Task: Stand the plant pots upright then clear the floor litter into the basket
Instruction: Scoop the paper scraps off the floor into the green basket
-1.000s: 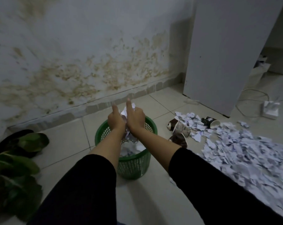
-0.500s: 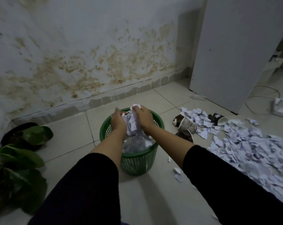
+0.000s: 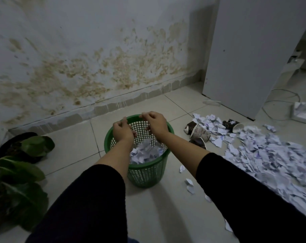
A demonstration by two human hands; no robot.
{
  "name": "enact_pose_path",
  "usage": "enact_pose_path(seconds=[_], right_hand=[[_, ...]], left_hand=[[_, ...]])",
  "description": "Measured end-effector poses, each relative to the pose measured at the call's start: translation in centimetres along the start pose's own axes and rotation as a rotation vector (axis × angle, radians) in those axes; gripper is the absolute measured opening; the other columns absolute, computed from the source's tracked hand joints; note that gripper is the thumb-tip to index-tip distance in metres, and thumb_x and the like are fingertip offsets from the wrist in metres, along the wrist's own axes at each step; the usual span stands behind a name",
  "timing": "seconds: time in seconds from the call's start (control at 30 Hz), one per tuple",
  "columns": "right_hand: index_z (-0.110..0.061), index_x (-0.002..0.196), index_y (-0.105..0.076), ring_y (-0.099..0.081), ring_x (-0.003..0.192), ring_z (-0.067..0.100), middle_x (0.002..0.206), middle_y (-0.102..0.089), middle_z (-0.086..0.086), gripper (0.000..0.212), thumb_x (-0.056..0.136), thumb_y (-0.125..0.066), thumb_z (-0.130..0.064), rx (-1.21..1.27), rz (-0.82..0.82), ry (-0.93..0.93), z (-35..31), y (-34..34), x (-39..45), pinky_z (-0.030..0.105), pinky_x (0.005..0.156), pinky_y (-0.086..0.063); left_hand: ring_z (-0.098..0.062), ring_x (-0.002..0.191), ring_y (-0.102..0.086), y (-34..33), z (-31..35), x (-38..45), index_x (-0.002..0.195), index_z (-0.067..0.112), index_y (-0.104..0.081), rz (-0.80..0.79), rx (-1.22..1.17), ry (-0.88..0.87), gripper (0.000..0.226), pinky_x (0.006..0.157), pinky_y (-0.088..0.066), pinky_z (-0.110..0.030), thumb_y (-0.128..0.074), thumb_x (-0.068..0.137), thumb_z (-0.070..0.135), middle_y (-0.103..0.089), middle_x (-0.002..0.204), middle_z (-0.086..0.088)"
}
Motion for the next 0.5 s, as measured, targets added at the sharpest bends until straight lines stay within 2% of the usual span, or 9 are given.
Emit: enact_pose_path(seconds=[0.03, 0.1, 0.2, 0.3, 0.4, 0.47, 0.5], right_hand=[[-0.005, 0.096, -0.071, -0.052, 0.048, 0.011, 0.075, -0.068, 0.004, 0.031, 0.099, -0.053, -0.03, 0.032, 0.027, 0.01, -0.3, 0.3, -0.1, 0.019, 0.043, -0.04], [-0.007, 0.086, -0.072, -0.045, 0.04, 0.007, 0.056, -0.058, 0.001, 0.04, 0.099, -0.052, -0.039, 0.051, 0.063, 0.012, -0.3, 0.6, 0.0, 0.019, 0.043, -0.036], [-0.02, 0.064, -0.072, -0.05, 0.057, 0.014, 0.051, -0.048, -0.004, 0.067, 0.097, -0.032, -0.063, 0.023, 0.033, -0.088, 0.0, -0.2, 0.1, 0.031, 0.067, -0.041], [-0.019, 0.059, -0.071, -0.052, 0.077, 0.021, 0.061, -0.055, -0.005, 0.082, 0.086, -0.023, -0.08, 0.117, -0.062, -0.216, 0.3, -1.1, 0.0, 0.042, 0.09, -0.041], [-0.01, 0.066, -0.071, -0.051, 0.082, 0.022, 0.053, -0.061, -0.01, 0.084, 0.092, -0.021, -0.073, 0.254, -0.171, -0.26, -0.2, -1.7, -0.1, 0.044, 0.094, -0.036], [-0.009, 0.069, -0.071, -0.056, 0.085, 0.025, 0.061, -0.068, -0.004, 0.08, 0.094, -0.024, -0.069, 0.262, -0.172, -0.26, -0.1, -1.4, 0.0, 0.046, 0.096, -0.039], [-0.007, 0.072, -0.071, -0.058, 0.082, 0.023, 0.068, -0.07, -0.001, 0.075, 0.097, -0.027, -0.063, 0.239, -0.15, -0.24, -0.1, -1.1, 0.2, 0.042, 0.09, -0.044]], left_hand=[[-0.011, 0.044, -0.046, -0.1, 0.2, -0.1, 0.1, 0.011, -0.05, -0.003, 0.003, -0.021, 0.026, 0.035, -0.039, -0.017, -0.043, 0.1, 0.036, -0.052, 0.062, 0.0], [-0.015, 0.045, -0.046, -0.2, 0.7, -0.5, 0.09, 0.012, -0.056, 0.005, 0.002, -0.053, 0.037, 0.04, -0.039, -0.021, -0.039, 0.1, 0.044, -0.051, 0.057, -0.001], [-0.025, 0.064, -0.055, -0.4, 0.4, -0.4, 0.063, 0.018, -0.06, 0.047, -0.036, 0.008, 0.059, 0.064, -0.046, -0.035, -0.029, 0.098, 0.055, -0.056, 0.06, -0.003], [-0.028, 0.073, -0.061, -0.4, -0.2, -0.2, 0.058, 0.021, -0.059, 0.039, -0.048, 0.055, 0.059, 0.079, -0.05, -0.044, -0.031, 0.092, 0.06, -0.062, 0.067, -0.004], [-0.026, 0.079, -0.058, -0.3, 0.1, -0.2, 0.065, 0.023, -0.056, 0.065, -0.039, 0.042, 0.051, 0.083, -0.046, -0.039, -0.031, 0.095, 0.056, -0.063, 0.082, -0.007], [-0.023, 0.079, -0.053, -0.3, 0.3, -0.3, 0.067, 0.023, -0.054, 0.096, -0.044, 0.019, 0.046, 0.081, -0.043, -0.036, -0.032, 0.098, 0.049, -0.06, 0.083, -0.006], [-0.022, 0.077, -0.052, -0.4, 0.3, -0.4, 0.067, 0.023, -0.054, 0.1, -0.045, 0.012, 0.045, 0.08, -0.044, -0.036, -0.032, 0.098, 0.047, -0.058, 0.08, -0.005]])
Point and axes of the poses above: each hand's wrist, its own x-axis towards the middle knuckle, its own y-axis out of the back of the hand, z = x × y, the point moved 5 cm from there along x, towards the middle knuckle
